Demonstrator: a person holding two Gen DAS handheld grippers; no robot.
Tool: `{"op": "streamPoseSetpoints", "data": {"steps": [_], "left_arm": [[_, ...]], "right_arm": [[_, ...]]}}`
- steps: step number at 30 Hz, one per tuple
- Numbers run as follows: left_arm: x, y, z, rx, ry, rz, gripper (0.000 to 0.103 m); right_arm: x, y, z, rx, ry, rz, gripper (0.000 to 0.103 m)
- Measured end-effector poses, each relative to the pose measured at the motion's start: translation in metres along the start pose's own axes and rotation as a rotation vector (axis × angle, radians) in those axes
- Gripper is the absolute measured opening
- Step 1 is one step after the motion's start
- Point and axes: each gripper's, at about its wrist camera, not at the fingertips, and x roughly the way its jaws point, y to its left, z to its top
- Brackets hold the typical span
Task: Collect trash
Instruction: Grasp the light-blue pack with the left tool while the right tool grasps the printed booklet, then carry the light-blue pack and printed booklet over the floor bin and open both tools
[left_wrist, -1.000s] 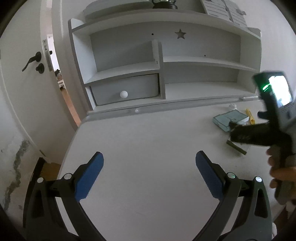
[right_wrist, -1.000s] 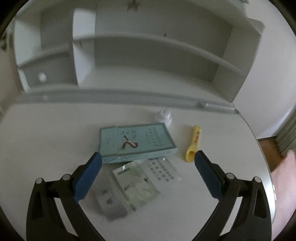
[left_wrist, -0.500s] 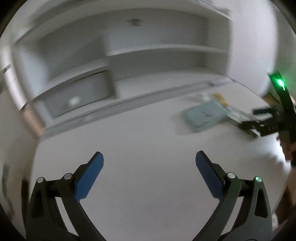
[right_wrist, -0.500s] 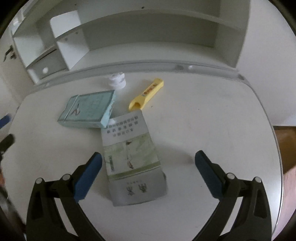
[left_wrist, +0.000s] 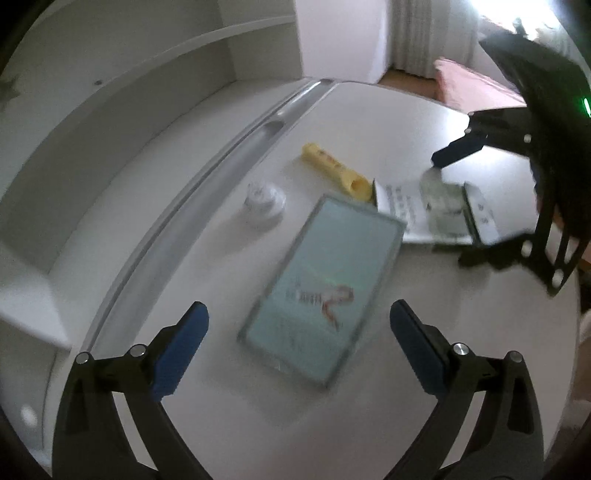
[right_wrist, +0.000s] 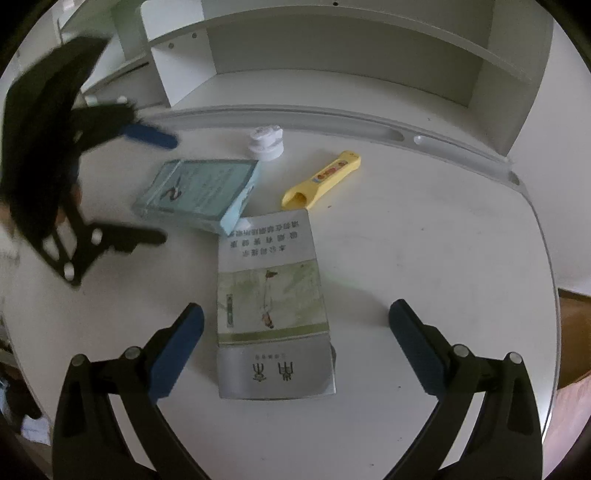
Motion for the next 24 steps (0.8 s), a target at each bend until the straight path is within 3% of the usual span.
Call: {"op": "streamPoseSetpoints", "data": {"steps": [2,4,6,7,8,9,13,24], "left_arm": [[0.008,0.003,0.009,0.028,0.018,-0.028,0.095],[0.016,0.003,0.017,0.040,0.033,-0.089,0.077],[0.017,0.002,0.024,0.030,0.013,-0.088,0.059],[0.018,0.001,0.025,0.019,0.017,-0.100,0.059],[0.017,-0.003,0.025,0.018,0.011,-0.107,0.058],[0.017,-0.007,0.025,0.017,0.007,-0.097,0.058],[0.013,-0.012,0.019,-0.039,0.001,-0.041,0.058],[-0.013,-0.035,0.016,-0.032,0.002,0.032,0.058]], "right_arm": [[-0.001,0.004,-0.003,-0.025,0.000,-0.005,0.098],[-0.001,0.005,-0.002,-0.035,-0.001,-0.002,0.098],[0.000,0.005,-0.001,-0.037,-0.004,-0.001,0.093],[-0.001,0.005,-0.001,-0.039,-0.014,0.000,0.086],[-0.003,0.006,-0.001,-0.040,-0.030,0.003,0.059],[-0.007,0.006,0.001,-0.038,-0.048,0.006,0.055],[-0.011,0.001,-0.002,-0.006,-0.063,-0.002,0.055],[-0.038,-0.021,-0.011,0.086,-0.135,0.029,0.055]]}}
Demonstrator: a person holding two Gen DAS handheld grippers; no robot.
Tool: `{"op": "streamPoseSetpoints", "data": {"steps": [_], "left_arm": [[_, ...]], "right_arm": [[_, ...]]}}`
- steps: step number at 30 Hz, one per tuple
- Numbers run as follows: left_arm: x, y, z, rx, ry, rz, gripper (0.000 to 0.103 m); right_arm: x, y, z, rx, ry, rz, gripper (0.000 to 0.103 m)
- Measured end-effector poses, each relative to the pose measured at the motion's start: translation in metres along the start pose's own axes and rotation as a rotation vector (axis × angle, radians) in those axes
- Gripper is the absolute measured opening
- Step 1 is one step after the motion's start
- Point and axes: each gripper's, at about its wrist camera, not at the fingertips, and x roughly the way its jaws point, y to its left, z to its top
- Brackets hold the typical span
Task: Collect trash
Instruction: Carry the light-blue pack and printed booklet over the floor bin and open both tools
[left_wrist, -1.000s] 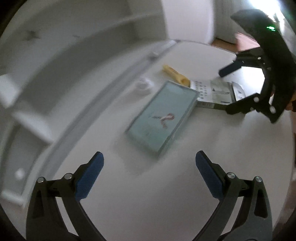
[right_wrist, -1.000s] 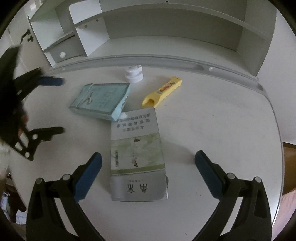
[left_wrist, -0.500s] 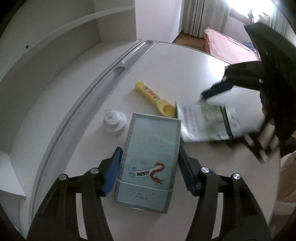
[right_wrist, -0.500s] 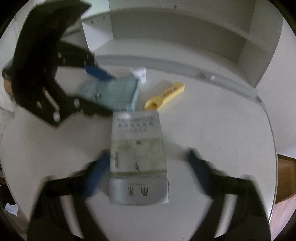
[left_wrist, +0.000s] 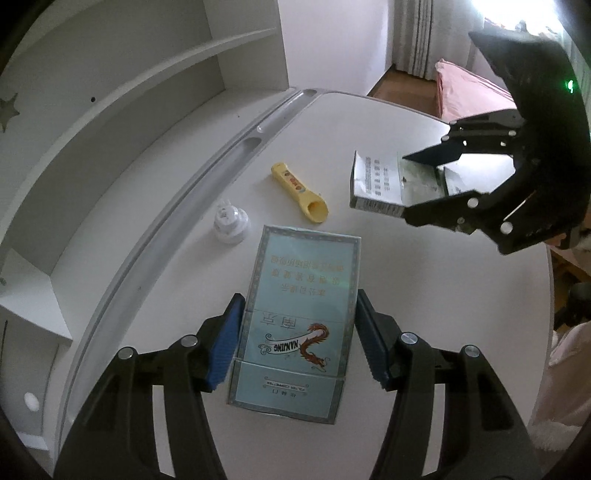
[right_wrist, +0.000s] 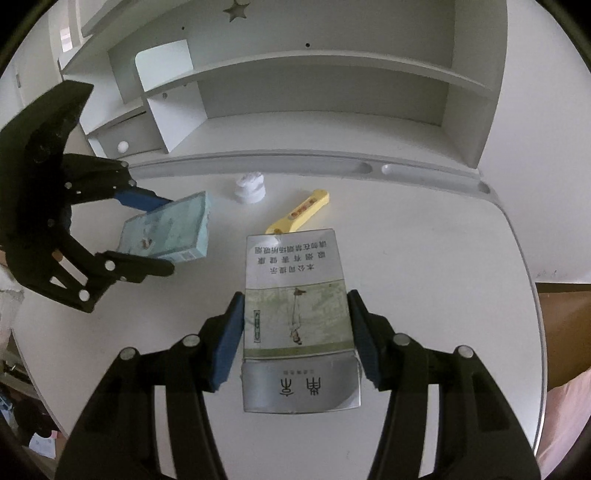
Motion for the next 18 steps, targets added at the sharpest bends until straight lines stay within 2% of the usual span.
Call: {"op": "streamPoseSetpoints", "data": {"steps": [5,9,14,18], "left_arm": [[-0.002,-0.011,0.004,-0.005,0.005,0.016,0.058],[-0.010,-0.028,0.015,-0.068,-0.051,0.002,0.058],[-0.019,-0.084,0.055,-0.072,-0.156,-0.038,0.058],[-0.015,-0.159,0.102,-0.012,-0.194,-0.107,0.058]], "right_arm": [[-0.003,0.000,-0.009,0.011,-0.015,0.016,0.055],[-0.032,-0.015,-0.011,0.044,-0.093,0.031,0.055],[-0.099,-0.073,-0.029,0.184,-0.242,0.038,0.055],[-0.185,-0.143,-0.078,0.349,-0.390,-0.020,0.055]]}}
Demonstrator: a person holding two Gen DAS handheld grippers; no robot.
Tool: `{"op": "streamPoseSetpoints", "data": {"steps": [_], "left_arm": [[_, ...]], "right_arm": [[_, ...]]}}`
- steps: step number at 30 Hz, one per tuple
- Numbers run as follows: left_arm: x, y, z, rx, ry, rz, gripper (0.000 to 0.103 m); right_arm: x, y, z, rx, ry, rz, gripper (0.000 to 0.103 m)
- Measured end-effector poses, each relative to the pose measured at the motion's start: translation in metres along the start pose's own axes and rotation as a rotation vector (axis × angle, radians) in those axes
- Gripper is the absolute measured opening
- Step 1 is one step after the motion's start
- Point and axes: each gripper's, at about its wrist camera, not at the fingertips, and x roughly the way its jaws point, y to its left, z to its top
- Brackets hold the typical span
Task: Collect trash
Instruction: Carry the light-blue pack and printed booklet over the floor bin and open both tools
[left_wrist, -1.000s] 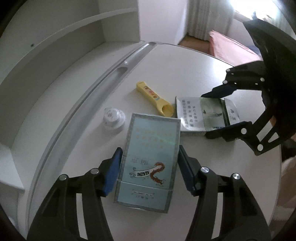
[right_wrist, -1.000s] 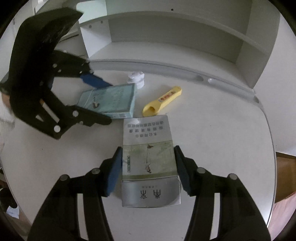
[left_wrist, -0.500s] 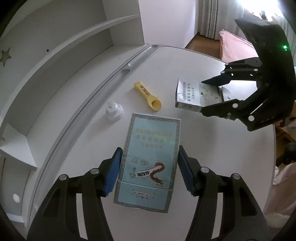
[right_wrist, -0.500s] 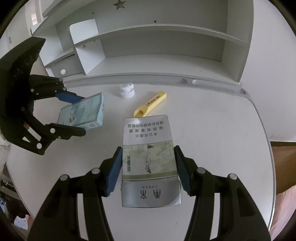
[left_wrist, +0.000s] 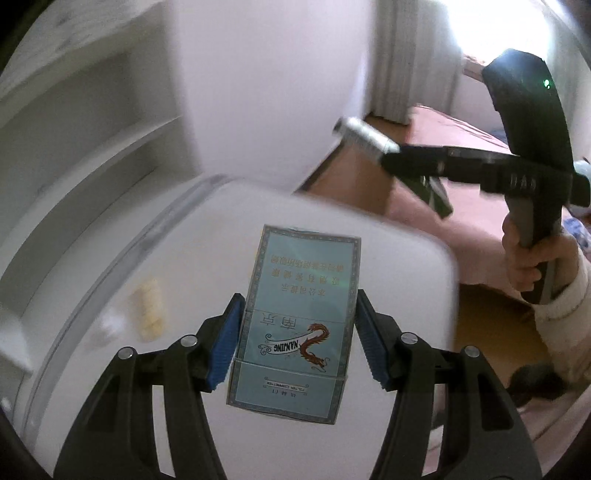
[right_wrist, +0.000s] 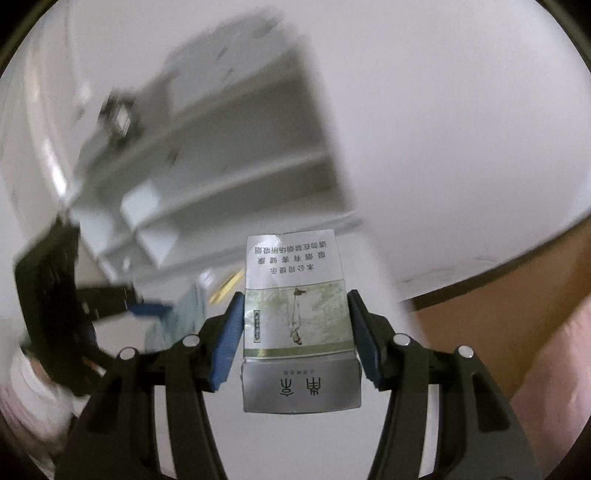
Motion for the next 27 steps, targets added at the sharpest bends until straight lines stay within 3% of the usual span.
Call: {"op": "streamPoseSetpoints", "data": {"steps": [4,6,9,12,14,17,18,21,27], "left_arm": [[0.031,-0.081,0.033,0.024,-0.012,-0.219,0.058],[0.057,-0.128,0.038,0.066,0.018,-0.311,0.058],[0.106,-0.191,0.025,0.133,0.098,-0.392,0.058],[0.169,-0.237,-0.013,0.169,0.196,-0.392,0.058],[0.226,-0.251,-0.048,0.151,0.304,-0.384,0.058],[0.310,-0.235,-0.095,-0.047,0.473,-0.348,0.058],[0.322,-0.227,-0.102,-0.108,0.485,-0.335,0.058],[0.349,-0.210,-0.115,-0.214,0.514,-0.299,0.058],[0.369,-0.215,-0.123,-0.238,0.549,-0.290,0.058]], "right_arm": [[-0.078,-0.070,-0.023,0.114,-0.073,-0.168,0.055],[-0.101,-0.111,-0.049,0.198,-0.049,-0.239,0.055],[-0.109,-0.173,-0.104,0.360,0.040,-0.273,0.055],[-0.086,-0.229,-0.179,0.535,0.195,-0.293,0.055],[-0.063,-0.255,-0.227,0.626,0.302,-0.322,0.055],[-0.018,-0.285,-0.301,0.746,0.460,-0.316,0.055],[-0.006,-0.291,-0.319,0.784,0.494,-0.302,0.055],[0.017,-0.300,-0.348,0.839,0.549,-0.290,0.055],[0.044,-0.308,-0.354,0.843,0.589,-0.256,0.056]]}}
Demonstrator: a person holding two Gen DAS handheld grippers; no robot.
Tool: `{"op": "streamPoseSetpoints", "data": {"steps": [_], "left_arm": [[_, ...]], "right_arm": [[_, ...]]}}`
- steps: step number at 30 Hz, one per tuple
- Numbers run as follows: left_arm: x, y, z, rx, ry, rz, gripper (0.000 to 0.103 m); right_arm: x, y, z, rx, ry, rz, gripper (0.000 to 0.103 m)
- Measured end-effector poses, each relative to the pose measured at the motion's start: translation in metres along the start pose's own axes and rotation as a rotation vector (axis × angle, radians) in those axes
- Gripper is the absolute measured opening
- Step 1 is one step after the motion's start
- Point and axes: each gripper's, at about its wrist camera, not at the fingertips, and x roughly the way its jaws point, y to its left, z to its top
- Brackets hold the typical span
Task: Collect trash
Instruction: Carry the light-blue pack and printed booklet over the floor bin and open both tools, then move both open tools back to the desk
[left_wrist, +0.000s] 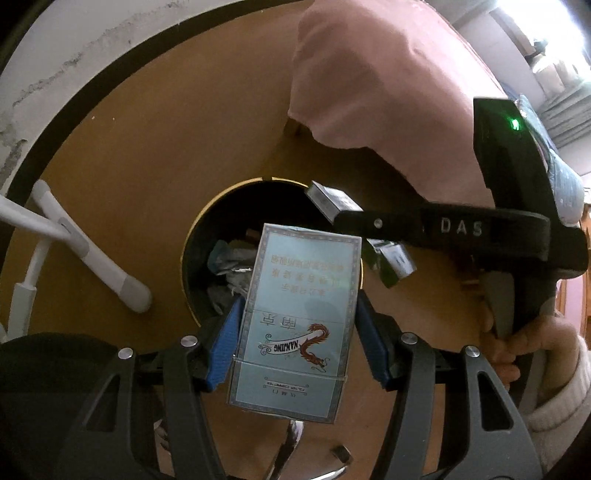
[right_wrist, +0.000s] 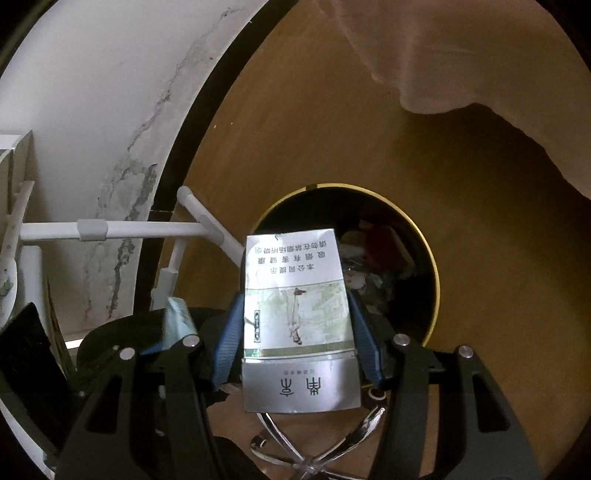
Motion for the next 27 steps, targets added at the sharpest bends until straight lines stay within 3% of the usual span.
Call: {"op": "streamPoseSetpoints", "data": {"steps": [2,3,5,6,9,11,13,18,21,24,26,27], "left_arm": [[0.001,-0.001,0.000,-0.001,0.002,0.000,0.058],[0.001,-0.004,0.000,-0.004,-0.003,0.009,0.061],[-0.001,-0.010,-0.003,-0.023,-0.020,0.019,0.085],[-0.003,-0.010,-0.003,-0.032,-0.041,0.027,0.097],[-0.002,-0.012,-0.002,-0.041,-0.063,0.070,0.097],[-0.005,-0.018,0.000,-0.030,-0.060,0.047,0.097],[-0.017,-0.036,0.003,0.018,-0.071,0.070,0.097],[-0.112,-0.105,0.003,0.244,-0.304,-0.018,0.097],[-0.195,-0.131,-0.006,0.355,-0.471,-0.019,0.097],[-0.279,-0.124,-0.024,0.361,-0.704,0.105,0.097],[-0.327,-0.096,-0.036,0.276,-0.845,0.258,0.097],[-0.341,-0.082,-0.040,0.229,-0.880,0.317,0.097]], "right_arm": [[0.002,-0.001,0.007,0.007,0.004,-0.004,0.060],[0.004,-0.002,0.007,0.006,0.009,-0.009,0.078],[0.003,-0.004,0.012,0.004,0.020,-0.005,0.096],[0.000,-0.005,0.014,0.012,0.017,0.011,0.096],[-0.010,-0.012,0.021,0.055,-0.002,-0.032,0.096],[-0.030,-0.016,0.023,0.083,-0.077,-0.143,0.096],[-0.066,-0.013,0.022,0.095,-0.228,-0.297,0.096],[-0.182,0.028,0.002,0.104,-0.684,-0.546,0.096],[-0.237,0.066,-0.019,0.093,-0.899,-0.611,0.096],[-0.273,0.116,-0.044,0.050,-1.069,-0.592,0.096],[-0.280,0.144,-0.054,0.000,-1.107,-0.519,0.096],[-0.279,0.164,-0.058,-0.041,-1.099,-0.443,0.096]]}}
